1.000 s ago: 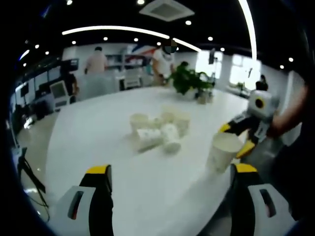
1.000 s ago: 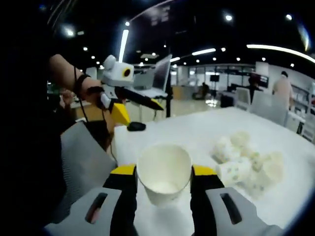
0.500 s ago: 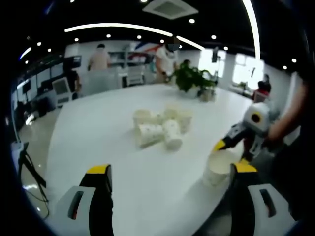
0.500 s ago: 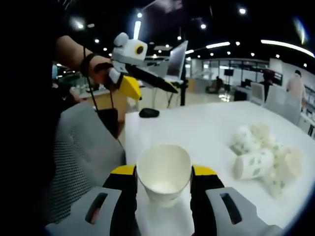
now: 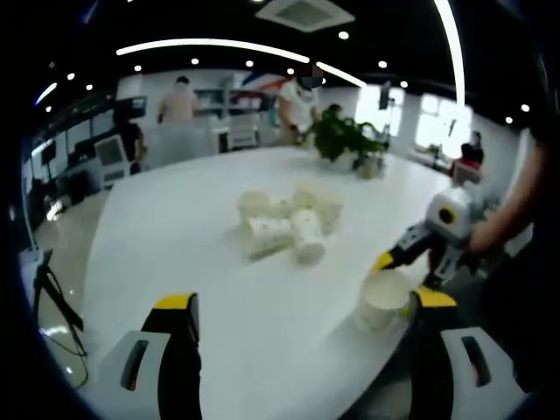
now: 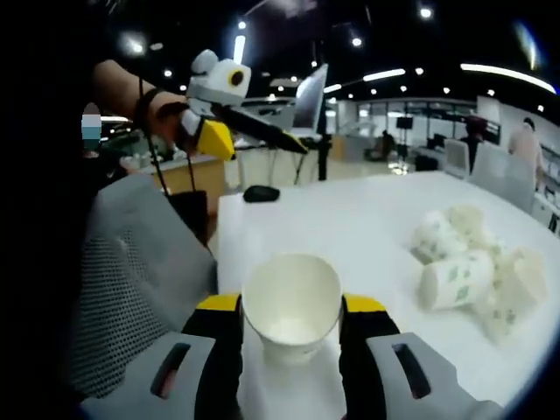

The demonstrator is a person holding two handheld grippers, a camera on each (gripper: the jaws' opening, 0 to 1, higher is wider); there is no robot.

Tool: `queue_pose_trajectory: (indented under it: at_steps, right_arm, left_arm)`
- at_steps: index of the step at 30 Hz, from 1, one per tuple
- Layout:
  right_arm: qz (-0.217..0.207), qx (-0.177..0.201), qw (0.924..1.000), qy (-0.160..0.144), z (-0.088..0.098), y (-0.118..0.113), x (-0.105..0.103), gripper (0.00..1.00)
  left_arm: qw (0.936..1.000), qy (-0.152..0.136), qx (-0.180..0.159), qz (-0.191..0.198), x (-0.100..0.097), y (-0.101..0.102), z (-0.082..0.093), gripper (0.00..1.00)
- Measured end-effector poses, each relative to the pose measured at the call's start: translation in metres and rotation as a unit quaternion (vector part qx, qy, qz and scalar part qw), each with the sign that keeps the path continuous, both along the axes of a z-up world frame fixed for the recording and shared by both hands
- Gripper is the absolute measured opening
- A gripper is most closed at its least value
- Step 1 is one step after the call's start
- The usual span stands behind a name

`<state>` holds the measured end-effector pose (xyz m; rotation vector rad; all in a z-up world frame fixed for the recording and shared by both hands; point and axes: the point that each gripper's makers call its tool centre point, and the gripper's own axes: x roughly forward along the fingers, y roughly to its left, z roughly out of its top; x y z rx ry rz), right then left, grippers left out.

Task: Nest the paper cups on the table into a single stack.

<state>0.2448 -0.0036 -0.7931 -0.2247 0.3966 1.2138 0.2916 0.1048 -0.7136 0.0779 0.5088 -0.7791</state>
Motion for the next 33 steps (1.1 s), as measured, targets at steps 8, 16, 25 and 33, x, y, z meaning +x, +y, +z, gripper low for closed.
queue_pose_trajectory:
  at_steps: [8,16,25,33]
  right_arm:
    - [-0.007,0.003,0.9999,0.009,-0.001,-0.001,0.0,0.44]
    - [-0.008,0.0,0.9999,0.013,0.003,-0.002,-0.001,0.5]
    - [-0.021,0.012,0.9996,0.016,0.018,-0.008,0.001,0.59]
    - [-0.044,0.034,0.9984,0.006,0.042,-0.018,0.009,0.64]
  left_arm:
    - [0.9999,-0.004,0.002,-0.01,-0.002,-0.003,0.001,0.99]
    - [0.9999,-0.007,0.001,-0.008,0.002,-0.003,0.002,0.99]
    - [1.0,-0.004,-0.003,-0.003,-0.001,-0.001,-0.001,0.99]
    - [1.0,-0.004,-0.003,-0.001,-0.001,-0.001,-0.003,0.99]
